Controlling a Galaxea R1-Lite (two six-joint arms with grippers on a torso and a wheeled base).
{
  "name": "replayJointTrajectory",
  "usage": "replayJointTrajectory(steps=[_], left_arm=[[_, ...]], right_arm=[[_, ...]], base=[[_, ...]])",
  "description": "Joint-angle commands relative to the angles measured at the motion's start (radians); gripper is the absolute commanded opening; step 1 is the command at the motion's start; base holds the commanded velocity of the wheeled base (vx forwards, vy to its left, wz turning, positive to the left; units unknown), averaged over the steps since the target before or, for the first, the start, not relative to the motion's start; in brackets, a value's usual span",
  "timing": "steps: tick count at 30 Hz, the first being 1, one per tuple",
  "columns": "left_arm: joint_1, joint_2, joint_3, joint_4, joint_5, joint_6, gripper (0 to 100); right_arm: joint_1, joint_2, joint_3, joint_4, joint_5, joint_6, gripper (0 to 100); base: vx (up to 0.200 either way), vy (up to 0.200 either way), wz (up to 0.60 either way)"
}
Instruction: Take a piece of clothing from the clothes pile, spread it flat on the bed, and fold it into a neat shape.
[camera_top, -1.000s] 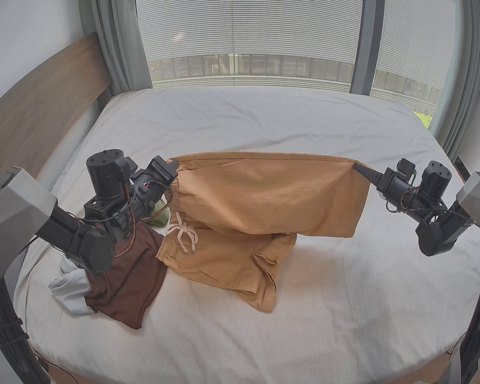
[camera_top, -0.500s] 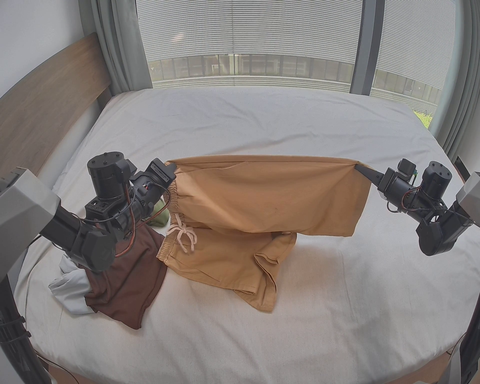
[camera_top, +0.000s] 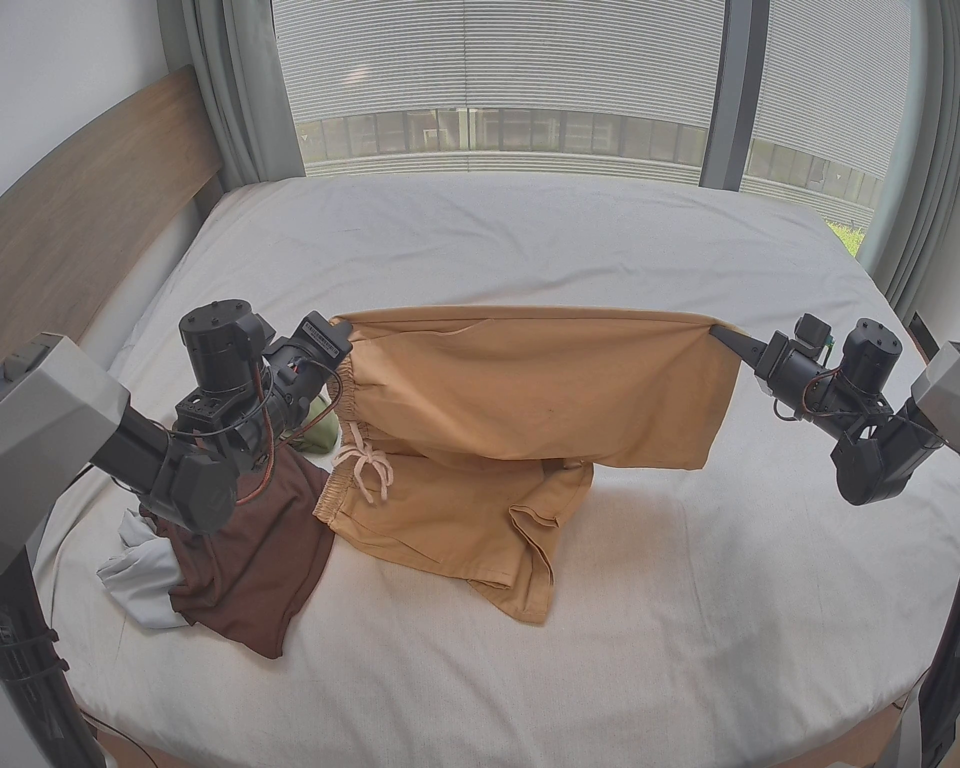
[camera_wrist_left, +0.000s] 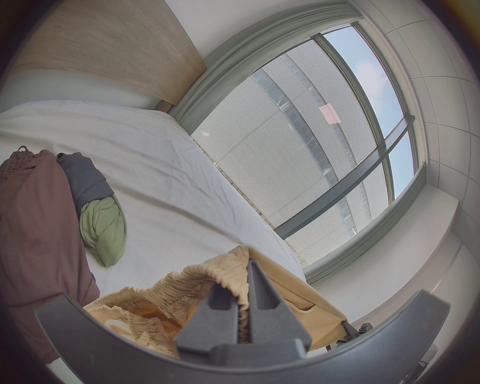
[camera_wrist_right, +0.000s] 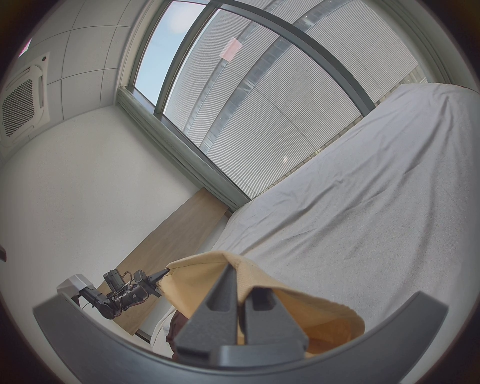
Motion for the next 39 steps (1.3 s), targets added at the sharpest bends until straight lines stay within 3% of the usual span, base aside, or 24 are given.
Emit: replayJointTrajectory(steps=[1,16,39], left_arm=[[0.001,0.076,-0.074,0.000,0.001,-0.001,0],[0.029,0.235,-0.299,0.035,0.001,-0.001,0],[0.037,0.367,-0.557,0.123,0.001,-0.001,0]], right_arm=[[0.008,0.037,-0.078,0.058,-0.002,0.001,0],[0.016,0.192,-0.368,0.223,-0.050,0.001,0],[0.022,0.298,-0.600,0.324,-0.053,0.000,0]], base=[[0.000,0.000,0.00],[0.000,0.000,0.00],[0.000,0.000,0.00]])
